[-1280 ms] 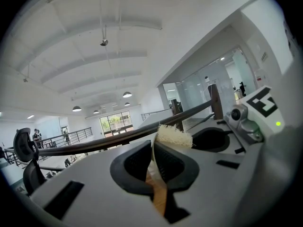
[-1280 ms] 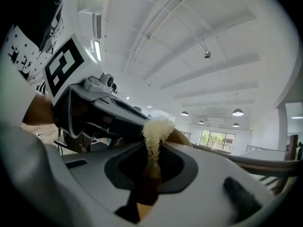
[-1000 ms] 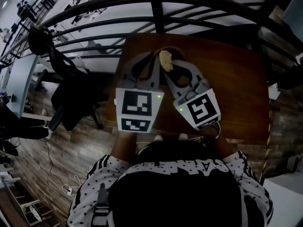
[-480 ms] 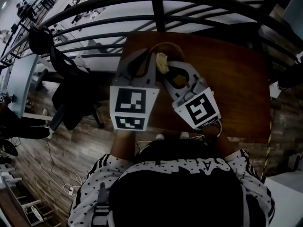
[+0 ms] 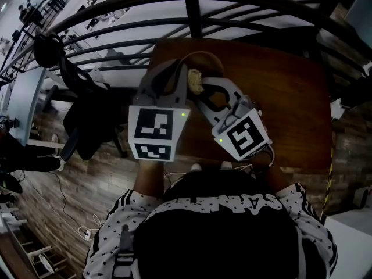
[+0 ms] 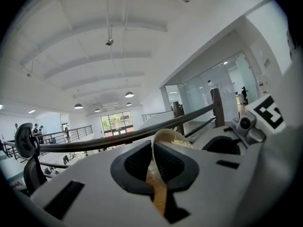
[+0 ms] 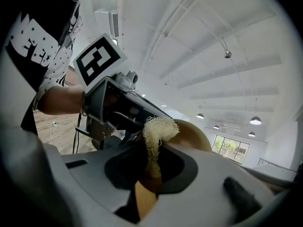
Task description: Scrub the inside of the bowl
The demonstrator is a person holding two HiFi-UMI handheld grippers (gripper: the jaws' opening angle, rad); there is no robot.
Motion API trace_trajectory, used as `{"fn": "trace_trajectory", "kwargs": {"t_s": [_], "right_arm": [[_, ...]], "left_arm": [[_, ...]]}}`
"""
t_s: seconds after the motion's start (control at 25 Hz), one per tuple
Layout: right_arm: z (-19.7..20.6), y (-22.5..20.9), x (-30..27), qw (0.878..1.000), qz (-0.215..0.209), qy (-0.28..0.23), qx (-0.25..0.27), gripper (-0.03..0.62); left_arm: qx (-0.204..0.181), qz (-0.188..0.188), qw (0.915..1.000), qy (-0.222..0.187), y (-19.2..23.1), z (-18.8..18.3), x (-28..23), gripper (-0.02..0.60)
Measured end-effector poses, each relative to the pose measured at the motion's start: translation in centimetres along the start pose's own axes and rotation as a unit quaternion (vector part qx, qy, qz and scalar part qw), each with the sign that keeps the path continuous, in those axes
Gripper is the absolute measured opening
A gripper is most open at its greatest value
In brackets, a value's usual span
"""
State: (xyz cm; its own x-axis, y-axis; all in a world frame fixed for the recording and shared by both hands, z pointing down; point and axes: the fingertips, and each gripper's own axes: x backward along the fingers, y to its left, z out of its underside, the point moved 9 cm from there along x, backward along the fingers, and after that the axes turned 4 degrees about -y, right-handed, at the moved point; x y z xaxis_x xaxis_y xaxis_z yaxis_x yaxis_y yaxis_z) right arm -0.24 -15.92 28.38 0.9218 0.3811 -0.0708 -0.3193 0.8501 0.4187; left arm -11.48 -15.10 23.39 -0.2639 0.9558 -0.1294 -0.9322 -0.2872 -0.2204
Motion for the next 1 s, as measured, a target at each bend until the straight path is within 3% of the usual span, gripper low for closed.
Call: {"fn": "trace_trajectory", "kwargs": {"t_s": [0.56, 1.0], "right_arm": [[0.0, 0.5, 0.3, 0.998, -0.056, 0.009, 0.025, 0.063], [0.4, 0.9, 0.7, 0.994, -0.056, 0.038, 0.081, 0.063]], "left_arm": [[0.017, 0.011, 0.9996, 0.018, 0.9, 0.6, 0.2, 0.025], [0.021, 0.028, 0.9990, 0.026, 0.9, 1.1, 0.1, 0.025]]}}
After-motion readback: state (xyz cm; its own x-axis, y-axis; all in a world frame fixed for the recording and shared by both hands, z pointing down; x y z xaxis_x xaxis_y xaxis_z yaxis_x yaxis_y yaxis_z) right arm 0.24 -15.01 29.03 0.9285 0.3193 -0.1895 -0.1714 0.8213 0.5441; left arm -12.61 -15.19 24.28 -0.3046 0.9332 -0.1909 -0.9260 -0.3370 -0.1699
